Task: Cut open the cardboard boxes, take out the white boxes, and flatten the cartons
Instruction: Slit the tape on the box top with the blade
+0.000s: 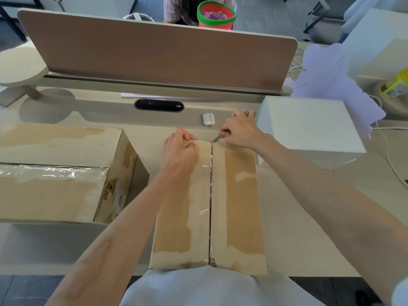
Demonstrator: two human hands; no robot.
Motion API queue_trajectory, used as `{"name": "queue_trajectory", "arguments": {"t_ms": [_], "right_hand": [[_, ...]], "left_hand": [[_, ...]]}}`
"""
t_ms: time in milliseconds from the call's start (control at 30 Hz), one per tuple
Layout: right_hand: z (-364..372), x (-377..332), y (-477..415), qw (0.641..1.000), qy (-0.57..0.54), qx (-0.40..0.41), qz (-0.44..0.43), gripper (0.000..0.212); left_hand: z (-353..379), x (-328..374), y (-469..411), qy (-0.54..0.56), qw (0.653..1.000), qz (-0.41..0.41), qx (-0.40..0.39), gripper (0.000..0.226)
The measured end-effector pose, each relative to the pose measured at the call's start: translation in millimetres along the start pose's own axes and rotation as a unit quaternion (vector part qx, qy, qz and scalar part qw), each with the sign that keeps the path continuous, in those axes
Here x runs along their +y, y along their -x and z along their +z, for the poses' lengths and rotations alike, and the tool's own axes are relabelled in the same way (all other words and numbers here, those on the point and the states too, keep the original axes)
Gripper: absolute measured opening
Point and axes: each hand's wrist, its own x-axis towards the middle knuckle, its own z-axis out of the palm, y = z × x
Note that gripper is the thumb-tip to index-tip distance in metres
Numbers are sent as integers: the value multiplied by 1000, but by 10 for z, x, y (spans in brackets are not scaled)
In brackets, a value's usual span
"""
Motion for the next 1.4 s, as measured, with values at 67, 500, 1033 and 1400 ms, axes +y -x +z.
{"name": "queue_trajectory", "arguments": {"t_ms": [67,500,1033,1400], "right_hand": [[-27,108,48,1000,1,-16,9,20],[79,-131,-43,998,-59,30,17,18],[-131,-95,-79,998,5,-47,-34,22],[-54,-123,-107,999,-33,30,-9,18]], "left_hand": [[3,-12,-8,-2,1000,-2,2,24],[20,-25,-20,17,1000,-17,8,15],[39,-54,-45,-2,1000,-13,12,17],[118,-134,-114,-87,991,93,40,20]]}}
